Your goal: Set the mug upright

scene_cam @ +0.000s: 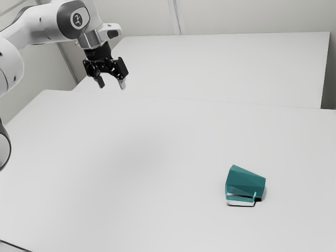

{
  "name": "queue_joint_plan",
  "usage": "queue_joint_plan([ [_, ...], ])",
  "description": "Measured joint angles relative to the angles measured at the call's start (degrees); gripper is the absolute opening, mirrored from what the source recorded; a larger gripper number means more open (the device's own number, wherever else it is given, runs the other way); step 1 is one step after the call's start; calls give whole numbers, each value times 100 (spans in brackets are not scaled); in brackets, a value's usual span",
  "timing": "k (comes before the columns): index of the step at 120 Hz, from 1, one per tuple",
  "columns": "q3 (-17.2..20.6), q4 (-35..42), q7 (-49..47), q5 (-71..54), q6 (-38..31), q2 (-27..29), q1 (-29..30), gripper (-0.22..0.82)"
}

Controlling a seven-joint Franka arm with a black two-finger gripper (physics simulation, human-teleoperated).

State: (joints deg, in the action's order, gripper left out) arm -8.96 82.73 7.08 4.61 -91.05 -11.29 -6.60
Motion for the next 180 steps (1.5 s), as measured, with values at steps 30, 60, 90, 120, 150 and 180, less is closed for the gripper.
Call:
queue_joint_plan([
  [30, 7, 10, 1, 22, 27, 14, -16, 60],
  [60, 438, 793, 4, 837, -535, 59, -6, 60],
  [90, 770, 1702, 4, 2374, -902, 15, -38, 60],
  [120, 1551, 1968, 31, 2966, -1879, -220, -146, 60],
  [150, 1998, 2334, 207, 3636, -2998, -692, -192, 60],
  [180, 2463, 2838, 644, 4776, -3727, -801, -220, 60],
])
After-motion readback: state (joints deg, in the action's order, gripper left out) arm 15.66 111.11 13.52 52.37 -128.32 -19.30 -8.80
